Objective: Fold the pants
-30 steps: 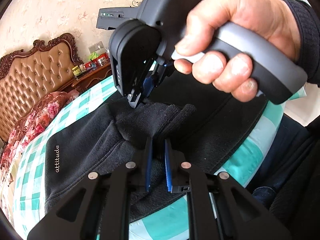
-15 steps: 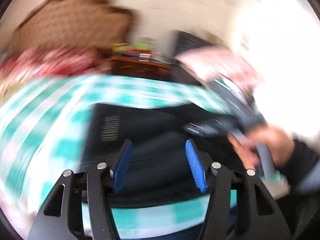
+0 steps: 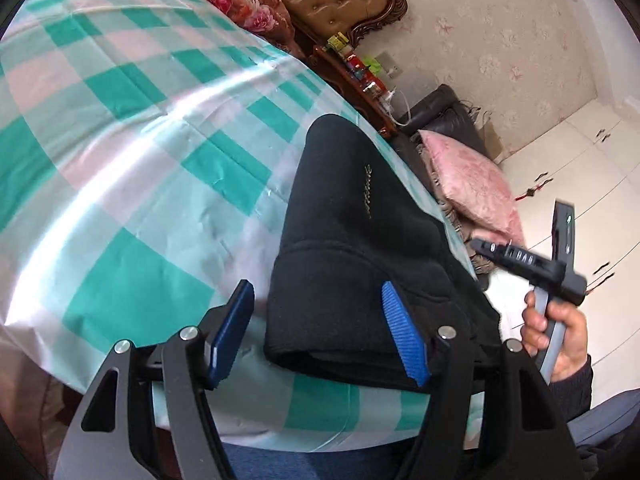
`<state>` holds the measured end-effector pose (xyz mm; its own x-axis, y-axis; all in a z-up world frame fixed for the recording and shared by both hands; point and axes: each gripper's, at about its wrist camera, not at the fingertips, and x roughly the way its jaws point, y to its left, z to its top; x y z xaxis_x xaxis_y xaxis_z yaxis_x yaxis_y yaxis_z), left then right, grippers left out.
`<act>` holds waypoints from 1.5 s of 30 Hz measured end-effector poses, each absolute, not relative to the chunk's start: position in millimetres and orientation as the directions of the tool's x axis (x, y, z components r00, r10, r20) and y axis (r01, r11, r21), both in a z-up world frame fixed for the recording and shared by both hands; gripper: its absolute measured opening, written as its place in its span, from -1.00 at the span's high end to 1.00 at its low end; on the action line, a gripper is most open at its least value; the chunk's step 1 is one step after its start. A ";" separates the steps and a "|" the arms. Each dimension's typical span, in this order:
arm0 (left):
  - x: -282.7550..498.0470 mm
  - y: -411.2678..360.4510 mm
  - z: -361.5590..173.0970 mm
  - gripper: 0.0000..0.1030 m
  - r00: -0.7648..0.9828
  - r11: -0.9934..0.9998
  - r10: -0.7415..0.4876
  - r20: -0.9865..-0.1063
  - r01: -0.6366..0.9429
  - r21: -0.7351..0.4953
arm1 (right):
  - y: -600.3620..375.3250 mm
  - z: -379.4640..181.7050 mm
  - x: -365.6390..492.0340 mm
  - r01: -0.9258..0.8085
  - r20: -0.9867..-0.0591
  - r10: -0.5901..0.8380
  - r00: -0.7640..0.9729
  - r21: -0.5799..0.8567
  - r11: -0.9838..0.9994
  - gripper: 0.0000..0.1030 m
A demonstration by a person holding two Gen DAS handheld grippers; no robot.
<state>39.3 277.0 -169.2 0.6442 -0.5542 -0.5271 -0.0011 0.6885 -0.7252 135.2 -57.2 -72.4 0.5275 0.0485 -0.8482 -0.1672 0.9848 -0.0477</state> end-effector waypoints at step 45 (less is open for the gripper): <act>34.9 204.0 -85.7 -0.72 0.727 0.905 -0.360 -0.584 0.119 -0.409 | 143.7 -123.0 187.3 -0.428 -0.977 0.138 0.161 0.056 0.902 0.32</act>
